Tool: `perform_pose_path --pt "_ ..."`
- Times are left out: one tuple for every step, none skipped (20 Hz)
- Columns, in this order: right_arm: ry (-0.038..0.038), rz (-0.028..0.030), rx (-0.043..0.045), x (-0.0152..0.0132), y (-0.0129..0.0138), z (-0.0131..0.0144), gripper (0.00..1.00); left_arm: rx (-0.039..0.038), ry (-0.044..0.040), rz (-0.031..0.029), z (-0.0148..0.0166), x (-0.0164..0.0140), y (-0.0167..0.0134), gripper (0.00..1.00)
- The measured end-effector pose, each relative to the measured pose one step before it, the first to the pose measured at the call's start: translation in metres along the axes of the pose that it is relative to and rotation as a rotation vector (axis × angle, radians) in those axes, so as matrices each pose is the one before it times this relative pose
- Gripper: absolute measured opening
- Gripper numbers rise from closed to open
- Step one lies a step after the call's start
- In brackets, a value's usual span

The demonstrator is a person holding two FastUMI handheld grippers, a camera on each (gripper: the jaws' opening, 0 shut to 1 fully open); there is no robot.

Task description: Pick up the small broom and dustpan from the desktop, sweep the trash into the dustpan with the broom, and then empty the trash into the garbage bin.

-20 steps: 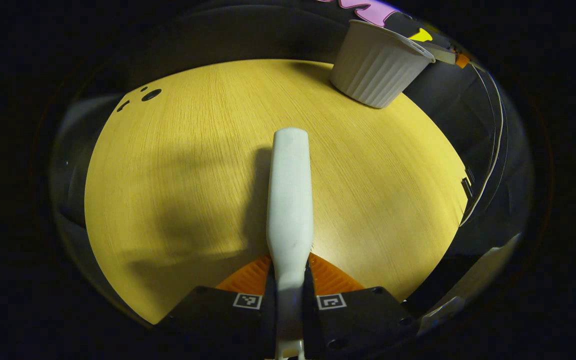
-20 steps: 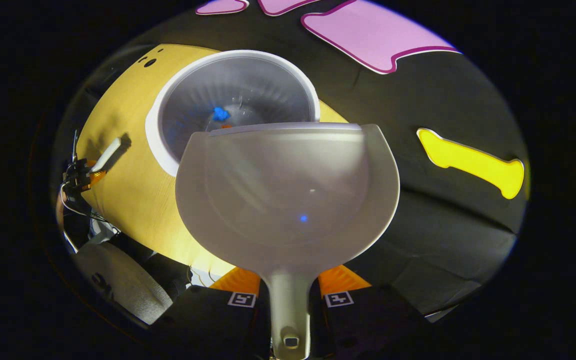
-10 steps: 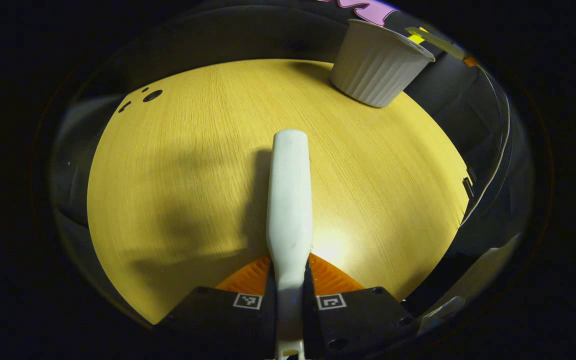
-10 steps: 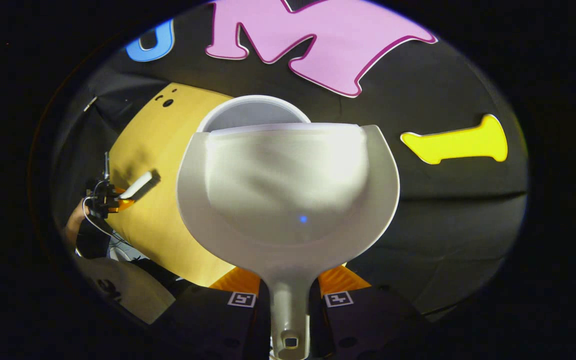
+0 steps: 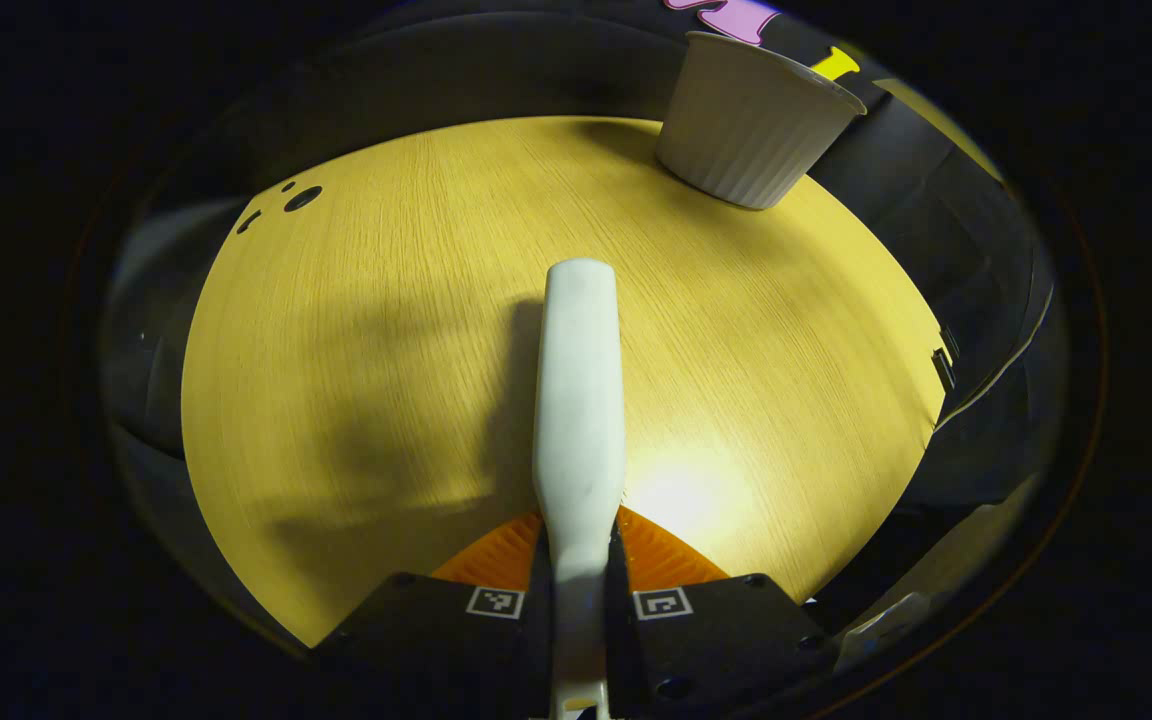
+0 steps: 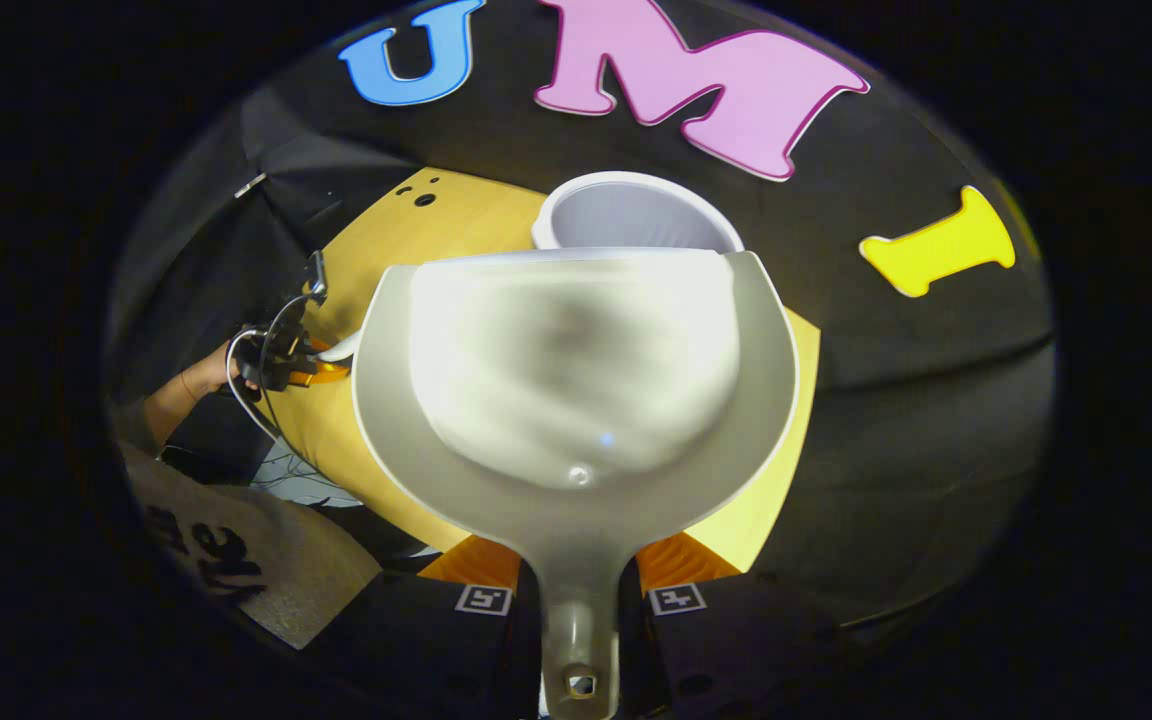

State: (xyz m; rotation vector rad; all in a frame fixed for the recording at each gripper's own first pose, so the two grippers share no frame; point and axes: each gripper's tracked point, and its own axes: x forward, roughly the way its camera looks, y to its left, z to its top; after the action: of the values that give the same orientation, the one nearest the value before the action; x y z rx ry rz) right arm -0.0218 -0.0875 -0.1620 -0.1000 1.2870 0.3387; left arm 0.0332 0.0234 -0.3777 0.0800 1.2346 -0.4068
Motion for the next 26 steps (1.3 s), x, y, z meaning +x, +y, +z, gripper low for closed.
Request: perform_pose_path --pt "0.00925 0.01017 -0.00104 0.01037 0.01178 -0.00917 0.35 0.00124 -0.00022 0.00574 0.00077 0.00010 0.00051 0.25" --pt "0.01146 0.00277 0.00505 0.01432 0.01120 -0.00932 0.35 0.00032 0.00160 0.00480 -0.00076 -0.00005 -0.00026 0.27" --pt "0.01420 0.00653 0.00380 0.01219 0.00985 -0.00906 0.35 -0.00008 0.00030 0.00421 0.00088 -0.00025 0.00020 0.25" --pt "0.00835 0.00708 0.00628 0.01430 0.00948 -0.00910 0.31 -0.00007 0.00086 0.00483 -0.00100 0.00038 0.00002 0.27" --pt "0.00923 0.01130 0.00465 0.01465 0.01045 -0.00707 0.35 -0.00125 0.00066 0.00486 0.00059 0.00000 0.00034 0.27" --pt "0.00278 0.00914 0.00204 0.01531 0.01013 -0.00721 0.35 -0.00151 -0.00057 0.00685 -0.00037 -0.00004 0.00003 0.25" --pt "0.00145 0.01232 -0.00389 0.01383 0.00869 -0.00536 0.35 -0.00294 0.00033 0.00673 0.00007 0.00016 -0.00024 0.25" --pt "0.00615 0.01024 0.00118 0.02032 0.00981 -0.00723 0.35 -0.00429 -0.00059 0.00612 -0.00021 0.00020 -0.00021 0.27" --pt "0.01061 0.00446 0.00720 0.01684 0.00650 -0.00599 0.35 -0.00401 -0.00126 0.00434 0.00047 -0.00013 -0.00089 0.25" --pt "0.01289 0.00151 0.00652 0.01695 0.00589 -0.00557 0.35 -0.00132 0.00075 0.00398 -0.00060 -0.00009 -0.00005 0.25" --pt "0.00919 0.00006 0.00779 0.01566 0.00460 -0.00351 0.35 0.00221 0.00080 0.00665 0.00071 -0.00061 0.00062 0.25" --pt "0.00735 0.00077 0.00719 0.01592 0.00502 -0.00349 0.35 0.00317 0.00092 0.00488 -0.00043 0.00010 0.00064 0.25" --pt "0.00064 -0.00452 0.01193 0.01368 0.00341 -0.00121 0.35 0.00248 0.00075 0.00677 0.00051 0.00044 0.00071 0.25" --pt "-0.00155 -0.00663 0.01686 0.01175 0.00264 0.00000 0.35 0.00111 0.00190 0.00570 -0.00050 0.00002 0.00022 0.27" --pt "0.00207 -0.00129 0.01348 0.01039 0.00327 0.00022 0.35 -0.00327 -0.00029 0.00673 0.00058 -0.00034 0.00075 0.25" --pt "-0.00336 -0.00220 0.01367 0.00733 0.00134 -0.00136 0.35 -0.00561 -0.00113 0.00381 -0.00051 0.00009 -0.00108 0.25" --pt "-0.00247 -0.00435 0.01166 0.00833 0.00125 0.00119 0.35 -0.00489 0.00026 0.00177 0.00029 0.00017 -0.00095 0.25" --pt "0.00040 -0.00737 0.00898 0.00858 0.00186 0.00113 0.35 0.00032 0.00235 0.00349 -0.00066 0.00011 0.00066 0.25" --pt "-0.00261 -0.01166 0.00879 0.00632 -0.00020 0.00206 0.35 0.00439 0.00650 0.00658 -0.00017 -0.00055 0.00127 0.25" --pt "-0.00103 -0.00939 0.00305 0.00772 -0.00138 0.00118 0.35 0.00604 0.00481 0.00701 -0.00101 -0.00021 0.00090 0.25" --pt "0.00184 -0.00909 -0.00095 0.00666 -0.00021 0.00099 0.35 0.00447 0.00676 0.00673 -0.00029 -0.00107 0.00011 0.25" --pt "-0.00136 -0.00814 -0.00283 0.00470 -0.00123 -0.00116 0.35 0.00100 0.00799 0.00592 -0.00143 0.00061 0.00079 0.25" --pt "-0.00066 -0.00344 -0.00515 0.00364 -0.00021 0.00057 0.35 -0.00181 0.00896 0.00655 -0.00092 0.00013 0.00111 0.25" --pt "0.00199 0.00051 0.00164 0.00345 0.00152 -0.00010 0.35 -0.00269 0.00738 0.00557 -0.00119 0.00034 -0.00038 0.25" --pt "0.00147 0.00524 0.00605 0.00351 0.00117 -0.00064 0.35 -0.00251 0.00737 0.00602 -0.00056 0.00023 0.00019 0.27" --pt "0.00318 0.00682 0.00776 0.00142 0.00155 -0.00018 0.35 -0.00096 0.00637 0.00705 -0.00168 0.00058 0.00003 0.27"
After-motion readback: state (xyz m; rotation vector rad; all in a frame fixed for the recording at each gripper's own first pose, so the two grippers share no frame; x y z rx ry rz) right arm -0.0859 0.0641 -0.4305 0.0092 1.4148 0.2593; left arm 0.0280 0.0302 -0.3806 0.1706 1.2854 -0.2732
